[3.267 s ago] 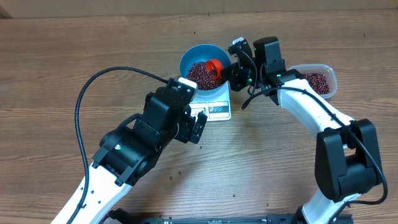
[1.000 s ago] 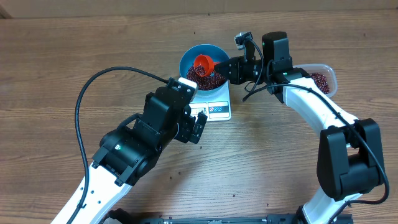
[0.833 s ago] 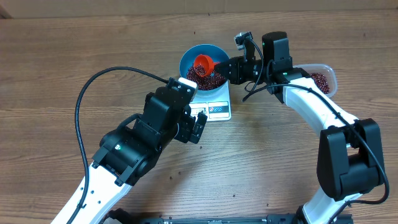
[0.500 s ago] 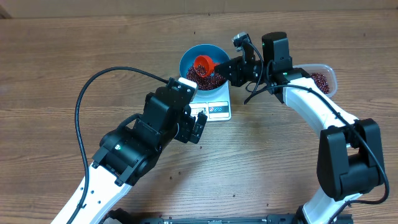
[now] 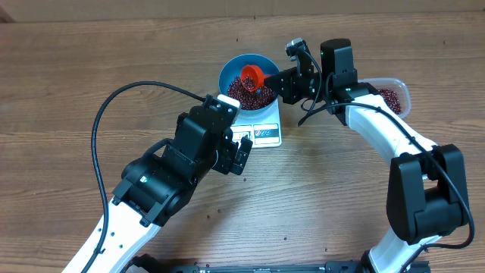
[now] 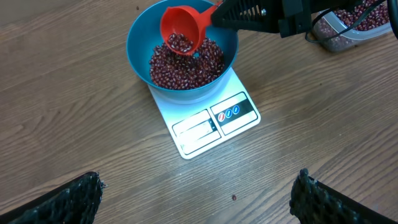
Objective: Scoop item into bowl and weigh 150g on scale
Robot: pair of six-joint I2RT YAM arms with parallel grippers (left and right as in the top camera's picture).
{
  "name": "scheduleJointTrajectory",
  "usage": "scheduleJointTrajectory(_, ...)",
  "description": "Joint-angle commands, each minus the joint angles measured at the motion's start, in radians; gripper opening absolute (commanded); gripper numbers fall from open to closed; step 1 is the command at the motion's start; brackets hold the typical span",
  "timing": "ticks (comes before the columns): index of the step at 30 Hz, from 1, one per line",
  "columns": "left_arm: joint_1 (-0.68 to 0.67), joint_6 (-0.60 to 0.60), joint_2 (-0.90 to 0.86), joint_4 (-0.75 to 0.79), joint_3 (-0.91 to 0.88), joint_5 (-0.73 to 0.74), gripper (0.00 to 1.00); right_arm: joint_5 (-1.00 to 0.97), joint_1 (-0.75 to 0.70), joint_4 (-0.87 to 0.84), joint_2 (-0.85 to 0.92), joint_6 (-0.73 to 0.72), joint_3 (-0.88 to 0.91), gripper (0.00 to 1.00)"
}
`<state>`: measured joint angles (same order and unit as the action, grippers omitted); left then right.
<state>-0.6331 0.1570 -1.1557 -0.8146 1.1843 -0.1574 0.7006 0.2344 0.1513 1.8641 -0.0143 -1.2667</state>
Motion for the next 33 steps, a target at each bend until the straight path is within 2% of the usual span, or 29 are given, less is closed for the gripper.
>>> scheduleJointTrajectory(1, 0.005, 0.007, 0.017, 0.003, 0.004, -0.006, 1.00, -0.046, -0.008, -0.010, 0.007, -0.002, -0.004, 0.04)
scheduleJointTrajectory(2, 0.005, 0.007, 0.017, 0.003, 0.004, -0.006, 1.00, -0.005, -0.007, -0.029, 0.007, -0.037, -0.004, 0.04)
scheduleJointTrajectory(4, 0.005, 0.007, 0.017, 0.003, 0.004, -0.006, 1.00, -0.025, 0.001, -0.005, 0.002, 0.040, -0.004, 0.04)
scheduleJointTrajectory(6, 0.005, 0.007, 0.017, 0.003, 0.004, -0.006, 1.00, -0.027, 0.000, -0.018, 0.003, -0.025, -0.004, 0.04)
scheduleJointTrajectory(8, 0.005, 0.007, 0.017, 0.003, 0.004, -0.006, 1.00, -0.025, 0.003, -0.009, -0.003, 0.045, -0.004, 0.04)
scheduleJointTrajectory(9, 0.005, 0.007, 0.017, 0.003, 0.004, -0.006, 1.00, -0.064, 0.000, -0.006, -0.004, 0.020, -0.004, 0.04)
scheduleJointTrajectory(11, 0.005, 0.007, 0.017, 0.003, 0.004, -0.006, 1.00, -0.023, -0.001, -0.027, -0.004, -0.034, -0.004, 0.04)
scheduleJointTrajectory(13, 0.005, 0.007, 0.017, 0.003, 0.004, -0.006, 1.00, -0.080, 0.004, -0.003, -0.007, 0.024, -0.004, 0.04)
scheduleJointTrajectory(15, 0.005, 0.007, 0.017, 0.003, 0.004, -0.006, 1.00, -0.063, 0.000, -0.017, -0.007, -0.053, -0.004, 0.04)
scheduleJointTrajectory(16, 0.005, 0.007, 0.017, 0.003, 0.004, -0.006, 0.99, -0.036, 0.006, -0.005, -0.010, 0.032, -0.004, 0.04)
scheduleJointTrajectory(17, 0.005, 0.007, 0.017, 0.003, 0.004, -0.006, 1.00, -0.098, 0.006, 0.023, -0.011, 0.082, -0.004, 0.04)
scheduleJointTrajectory(19, 0.005, 0.007, 0.017, 0.003, 0.004, -0.006, 0.99, -0.077, 0.002, -0.001, -0.009, -0.014, -0.004, 0.04)
scheduleJointTrajectory(20, 0.005, 0.007, 0.017, 0.003, 0.004, -0.006, 0.99, -0.040, 0.010, 0.000, -0.011, 0.034, -0.004, 0.04)
scheduleJointTrajectory(21, 0.005, 0.007, 0.017, 0.003, 0.004, -0.006, 1.00, -0.095, 0.010, 0.022, -0.013, 0.092, -0.004, 0.04)
scheduleJointTrajectory(24, 0.005, 0.007, 0.017, 0.003, 0.004, -0.006, 1.00, -0.046, 0.006, -0.011, -0.011, -0.013, -0.004, 0.04)
scheduleJointTrajectory(26, 0.005, 0.007, 0.017, 0.003, 0.004, -0.006, 1.00, -0.051, 0.012, 0.007, -0.016, 0.065, -0.004, 0.04)
scheduleJointTrajectory(28, 0.005, 0.007, 0.017, 0.003, 0.004, -0.006, 1.00, -0.046, 0.006, -0.008, -0.015, 0.002, -0.004, 0.04)
scheduleJointTrajectory(33, 0.005, 0.007, 0.017, 0.003, 0.004, -0.006, 1.00, -0.018, 0.009, 0.010, -0.016, -0.001, -0.004, 0.04)
